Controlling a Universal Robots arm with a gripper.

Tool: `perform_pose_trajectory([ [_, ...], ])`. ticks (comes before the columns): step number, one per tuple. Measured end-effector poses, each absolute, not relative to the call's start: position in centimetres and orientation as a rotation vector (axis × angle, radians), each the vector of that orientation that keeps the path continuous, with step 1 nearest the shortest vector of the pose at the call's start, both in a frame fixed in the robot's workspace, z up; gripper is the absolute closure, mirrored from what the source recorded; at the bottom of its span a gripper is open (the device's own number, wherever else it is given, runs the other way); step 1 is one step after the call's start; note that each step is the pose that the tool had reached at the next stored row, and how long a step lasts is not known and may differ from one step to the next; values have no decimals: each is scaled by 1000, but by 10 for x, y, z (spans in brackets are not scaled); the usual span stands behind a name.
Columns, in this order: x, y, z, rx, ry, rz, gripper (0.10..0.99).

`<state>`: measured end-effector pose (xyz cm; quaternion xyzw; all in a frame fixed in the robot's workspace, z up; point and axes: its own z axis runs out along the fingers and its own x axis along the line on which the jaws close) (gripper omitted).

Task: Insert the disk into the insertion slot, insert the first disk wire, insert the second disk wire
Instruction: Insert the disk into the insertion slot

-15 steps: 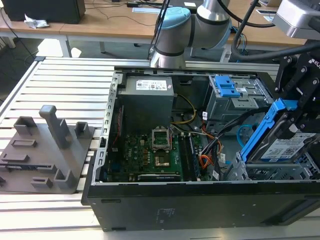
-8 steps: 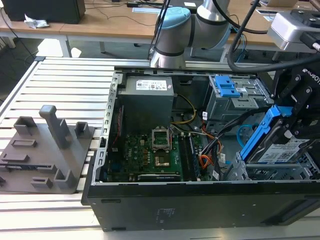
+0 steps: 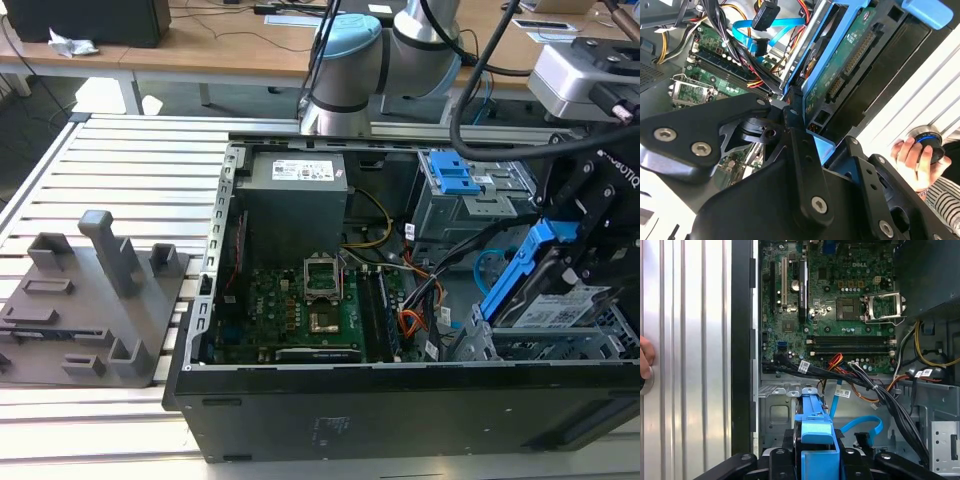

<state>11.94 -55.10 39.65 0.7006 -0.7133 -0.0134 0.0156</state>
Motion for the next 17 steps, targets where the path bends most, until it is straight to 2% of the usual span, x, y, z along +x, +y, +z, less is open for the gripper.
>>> perform_pose_trajectory([
  [6, 119, -551, 396, 2179, -2218, -41, 722],
  [8, 119, -551, 396, 2179, -2219, -42, 710],
  [9, 119, -551, 396, 2179, -2219, -42, 647],
  [13, 119, -551, 396, 2179, -2219, -42, 647],
  [14, 119, -551, 396, 2179, -2219, -42, 663],
  [17, 119, -551, 396, 2179, -2219, -42, 851],
])
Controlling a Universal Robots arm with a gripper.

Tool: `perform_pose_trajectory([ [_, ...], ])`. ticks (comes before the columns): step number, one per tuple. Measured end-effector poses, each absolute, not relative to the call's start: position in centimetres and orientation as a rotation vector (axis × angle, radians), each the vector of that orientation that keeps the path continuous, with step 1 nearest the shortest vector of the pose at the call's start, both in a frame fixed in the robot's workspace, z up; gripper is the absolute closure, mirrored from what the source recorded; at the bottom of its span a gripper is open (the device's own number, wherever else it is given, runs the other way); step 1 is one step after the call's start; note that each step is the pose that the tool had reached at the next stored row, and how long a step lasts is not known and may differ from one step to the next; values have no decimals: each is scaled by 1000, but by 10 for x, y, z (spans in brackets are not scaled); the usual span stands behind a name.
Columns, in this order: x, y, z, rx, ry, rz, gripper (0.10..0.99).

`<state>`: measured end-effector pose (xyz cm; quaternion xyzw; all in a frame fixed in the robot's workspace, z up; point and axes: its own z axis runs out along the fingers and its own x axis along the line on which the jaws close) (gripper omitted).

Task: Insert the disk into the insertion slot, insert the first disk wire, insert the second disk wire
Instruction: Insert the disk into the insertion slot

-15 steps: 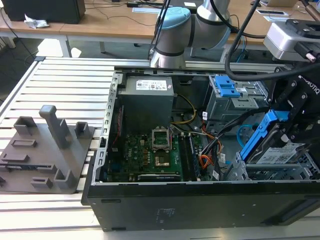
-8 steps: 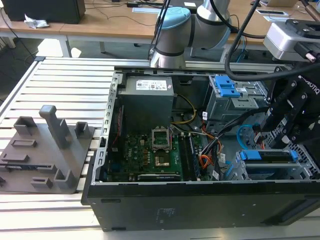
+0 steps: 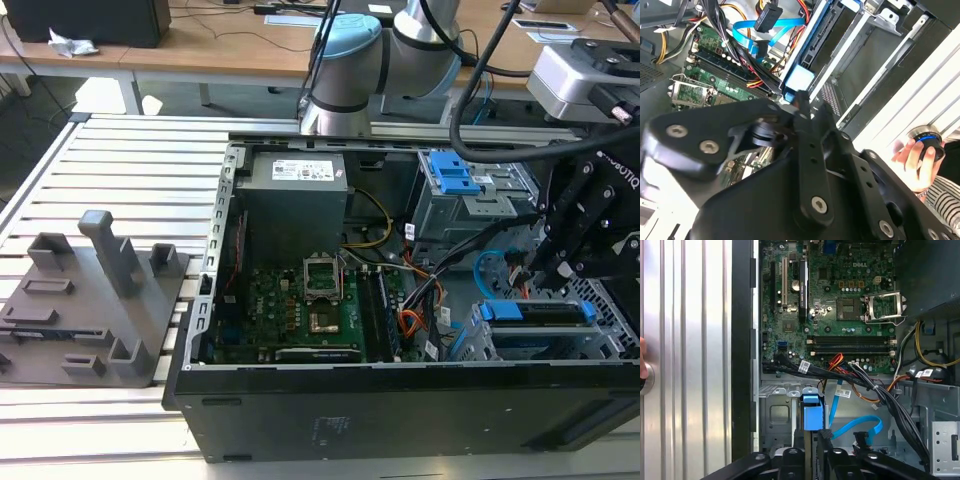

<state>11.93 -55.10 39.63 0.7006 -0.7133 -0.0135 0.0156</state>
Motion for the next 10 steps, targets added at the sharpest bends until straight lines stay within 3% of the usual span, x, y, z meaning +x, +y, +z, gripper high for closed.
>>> perform_pose_trajectory([
  [1, 119, -551, 396, 2179, -2219, -42, 910],
  [2, 119, -551, 396, 2179, -2219, -42, 910],
  [3, 119, -551, 396, 2179, -2219, -42, 980],
  [10, 119, -551, 396, 2179, -2219, -42, 980],
])
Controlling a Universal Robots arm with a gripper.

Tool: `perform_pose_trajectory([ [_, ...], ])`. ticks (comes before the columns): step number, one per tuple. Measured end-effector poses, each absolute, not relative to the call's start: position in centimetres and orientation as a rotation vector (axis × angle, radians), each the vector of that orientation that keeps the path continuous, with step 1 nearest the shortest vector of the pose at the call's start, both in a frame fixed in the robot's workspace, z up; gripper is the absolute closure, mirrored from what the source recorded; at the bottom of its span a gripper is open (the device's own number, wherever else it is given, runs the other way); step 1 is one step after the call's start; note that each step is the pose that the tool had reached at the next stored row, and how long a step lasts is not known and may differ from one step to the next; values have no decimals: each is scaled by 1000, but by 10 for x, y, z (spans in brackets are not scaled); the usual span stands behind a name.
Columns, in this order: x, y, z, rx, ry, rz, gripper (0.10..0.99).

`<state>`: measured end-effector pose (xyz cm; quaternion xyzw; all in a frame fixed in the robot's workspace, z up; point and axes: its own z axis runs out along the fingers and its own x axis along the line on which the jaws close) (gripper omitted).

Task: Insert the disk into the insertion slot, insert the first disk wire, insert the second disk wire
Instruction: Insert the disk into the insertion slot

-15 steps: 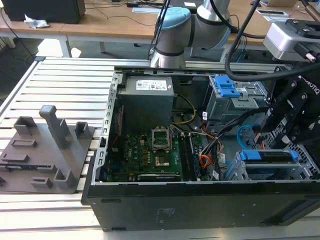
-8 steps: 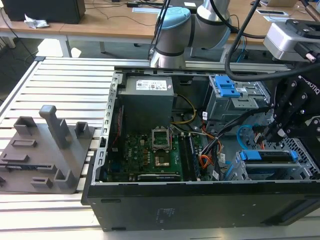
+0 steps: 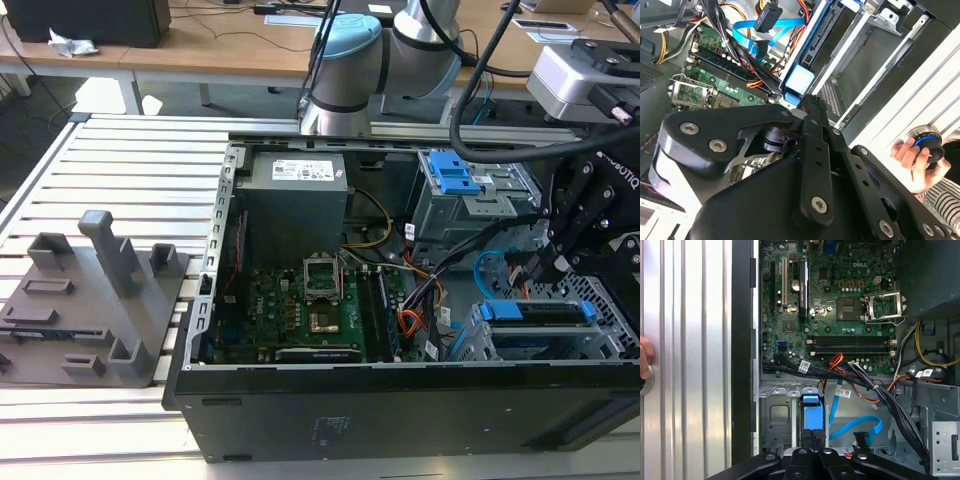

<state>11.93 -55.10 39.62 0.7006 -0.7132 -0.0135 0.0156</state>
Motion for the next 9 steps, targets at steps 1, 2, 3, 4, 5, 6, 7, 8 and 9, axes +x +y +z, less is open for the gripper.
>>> perform_pose_trajectory([
  [1, 119, -551, 396, 2179, -2219, -42, 980],
  [2, 120, -551, 396, 2180, -2219, -42, 980],
  [3, 123, -551, 396, 2179, -2218, -43, 980],
  [4, 127, -551, 396, 2178, -2218, -44, 980],
  [5, 129, -551, 396, 2178, -2217, -45, 980],
  [6, 130, -551, 396, 2178, -2217, -46, 980],
  [7, 131, -551, 395, 2178, -2217, -47, 980],
  [8, 132, -551, 394, 2177, -2216, -47, 980],
  [9, 132, -551, 394, 2177, -2216, -47, 980],
])
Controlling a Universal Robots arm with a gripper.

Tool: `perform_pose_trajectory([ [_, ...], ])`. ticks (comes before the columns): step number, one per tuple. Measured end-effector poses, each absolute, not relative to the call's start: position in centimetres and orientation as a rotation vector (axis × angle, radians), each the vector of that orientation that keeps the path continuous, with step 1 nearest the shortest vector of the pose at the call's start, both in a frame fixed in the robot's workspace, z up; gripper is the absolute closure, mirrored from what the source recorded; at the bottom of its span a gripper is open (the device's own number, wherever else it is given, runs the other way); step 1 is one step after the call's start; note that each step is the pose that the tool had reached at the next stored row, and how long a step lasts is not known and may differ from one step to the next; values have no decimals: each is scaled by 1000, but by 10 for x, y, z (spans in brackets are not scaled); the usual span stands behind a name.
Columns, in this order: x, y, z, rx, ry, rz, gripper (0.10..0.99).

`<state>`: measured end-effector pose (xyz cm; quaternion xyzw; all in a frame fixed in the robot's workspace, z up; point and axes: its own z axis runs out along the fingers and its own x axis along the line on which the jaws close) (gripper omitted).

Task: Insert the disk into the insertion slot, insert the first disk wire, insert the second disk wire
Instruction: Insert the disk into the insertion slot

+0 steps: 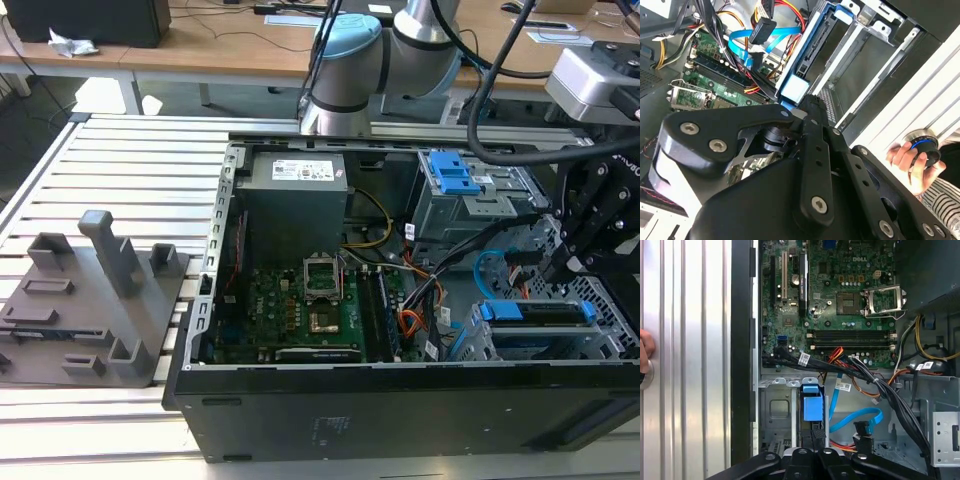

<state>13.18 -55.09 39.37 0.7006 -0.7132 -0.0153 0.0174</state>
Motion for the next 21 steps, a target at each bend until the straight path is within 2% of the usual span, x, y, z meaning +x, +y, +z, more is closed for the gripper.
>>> perform_pose_trajectory([
  [13, 135, -551, 371, 2176, -2215, -51, 980],
  [21, 140, -551, 368, 2175, -2214, -51, 980],
])
